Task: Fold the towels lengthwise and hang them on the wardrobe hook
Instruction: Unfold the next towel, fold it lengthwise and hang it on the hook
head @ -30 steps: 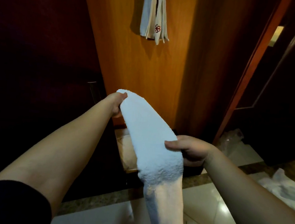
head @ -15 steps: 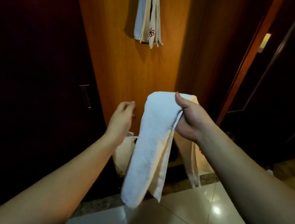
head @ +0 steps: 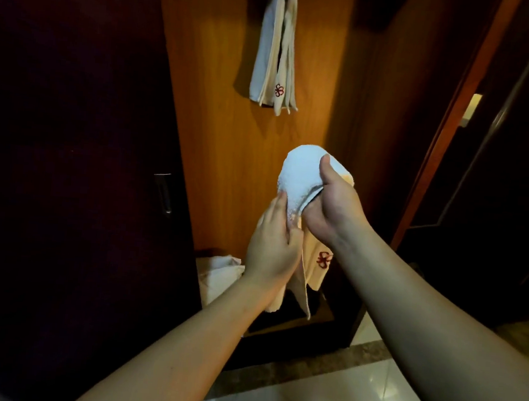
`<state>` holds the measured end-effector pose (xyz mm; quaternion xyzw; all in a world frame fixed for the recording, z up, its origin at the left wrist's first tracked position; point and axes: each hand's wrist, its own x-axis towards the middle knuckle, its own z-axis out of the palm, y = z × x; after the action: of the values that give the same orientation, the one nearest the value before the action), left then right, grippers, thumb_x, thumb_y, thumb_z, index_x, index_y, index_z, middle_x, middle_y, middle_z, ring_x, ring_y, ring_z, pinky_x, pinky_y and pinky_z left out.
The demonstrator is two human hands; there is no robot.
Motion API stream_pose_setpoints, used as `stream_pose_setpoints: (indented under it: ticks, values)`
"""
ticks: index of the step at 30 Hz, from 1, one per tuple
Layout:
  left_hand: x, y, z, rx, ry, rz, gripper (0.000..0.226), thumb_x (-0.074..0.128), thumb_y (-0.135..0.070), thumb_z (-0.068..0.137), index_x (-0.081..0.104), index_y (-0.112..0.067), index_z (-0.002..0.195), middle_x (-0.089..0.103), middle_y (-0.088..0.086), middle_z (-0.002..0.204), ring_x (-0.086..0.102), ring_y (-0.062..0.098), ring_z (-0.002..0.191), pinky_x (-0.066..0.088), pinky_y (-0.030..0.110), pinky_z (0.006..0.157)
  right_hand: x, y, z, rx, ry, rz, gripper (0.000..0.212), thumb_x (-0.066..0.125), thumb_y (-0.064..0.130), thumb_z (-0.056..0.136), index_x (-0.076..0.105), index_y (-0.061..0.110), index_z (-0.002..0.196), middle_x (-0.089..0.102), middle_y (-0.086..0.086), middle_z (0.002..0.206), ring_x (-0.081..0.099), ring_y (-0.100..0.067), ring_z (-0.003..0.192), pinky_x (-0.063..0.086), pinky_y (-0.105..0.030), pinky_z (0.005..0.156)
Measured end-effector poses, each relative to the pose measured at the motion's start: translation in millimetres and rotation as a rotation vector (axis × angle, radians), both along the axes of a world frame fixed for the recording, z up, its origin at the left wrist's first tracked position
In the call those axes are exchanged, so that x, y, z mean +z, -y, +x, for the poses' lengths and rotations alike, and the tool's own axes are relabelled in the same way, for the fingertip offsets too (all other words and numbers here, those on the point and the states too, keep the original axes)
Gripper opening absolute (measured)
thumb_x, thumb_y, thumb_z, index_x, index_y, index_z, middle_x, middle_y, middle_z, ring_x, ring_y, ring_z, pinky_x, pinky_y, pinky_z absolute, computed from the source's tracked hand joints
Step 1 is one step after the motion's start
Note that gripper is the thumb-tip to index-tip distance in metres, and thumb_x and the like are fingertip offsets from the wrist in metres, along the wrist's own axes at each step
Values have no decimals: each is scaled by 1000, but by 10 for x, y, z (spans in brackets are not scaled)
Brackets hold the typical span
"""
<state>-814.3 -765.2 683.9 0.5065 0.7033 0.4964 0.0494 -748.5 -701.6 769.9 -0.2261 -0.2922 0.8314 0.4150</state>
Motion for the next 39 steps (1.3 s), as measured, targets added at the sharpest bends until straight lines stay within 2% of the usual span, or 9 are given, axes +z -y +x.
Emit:
stream_pose_setpoints:
  ticks: [6,11,17,24,29,32,35,37,39]
  values:
    - [45,-104,-80,153,-92,-69,58,58,-23,96,36,-23,149,47,-2,149,45,17,136,44,42,110,40,-15,-4,-54,27,1,51,57,35,99,42,12,142,67,-10,124,67,-29,109,54,-45,96]
    - [-294,-47,-580,303,-315,-291,19,60,-19,89,57,-25,106,63,-7,87,65,17,75,59,36,63,117,-200,117,-253,67,46,46,59,34,99,44,13,137,71,-5,114,71,-21,100,56,-41,93]
    - [-496,216,-1178,415,-415,-317,17,59,-22,88,64,-16,103,64,5,100,61,28,92,47,39,76,128,-442,260,-358,-18,0,39,58,33,100,49,13,132,76,-2,101,76,-18,84,61,-38,82]
    - [-22,426,-1309,405,-57,-38,14,63,-14,81,61,-21,93,62,-4,85,59,20,80,41,33,64,258,-609,310,-420,-22,-4,38,60,33,99,48,13,128,70,-4,110,70,-21,97,56,-42,95]
    - [295,669,-1322,292,322,646,27,70,-6,86,56,-20,105,60,-11,93,58,-7,81,48,16,74,357,-708,362,-440,-99,-30,40,65,28,96,54,11,129,73,-10,111,73,-29,96,59,-50,84]
    - [21,634,-1357,-59,835,472,54,89,-26,65,62,-20,112,73,-1,101,70,13,93,57,28,79,393,-700,376,-425,-148,-29,32,59,29,100,58,9,125,75,-11,108,74,-30,92,62,-45,71]
    - [-282,666,-1346,10,737,198,38,77,0,74,68,-19,106,75,-1,100,70,22,98,54,34,81,290,-700,438,-393,-134,-38,34,54,32,101,58,8,125,75,-13,108,74,-32,91,61,-43,69]
    - [-210,750,-1418,113,622,286,33,59,10,83,64,-22,89,72,-14,81,65,10,81,49,27,71,175,-739,498,-356,-135,-36,38,47,36,104,56,7,126,73,-16,111,73,-37,92,60,-47,76]
    - [-65,839,-1478,116,598,470,10,62,-8,85,59,-12,94,70,-12,83,63,6,80,49,24,69,114,-745,554,-331,-139,-34,38,41,36,106,57,5,121,75,-18,105,74,-37,87,60,-46,73]
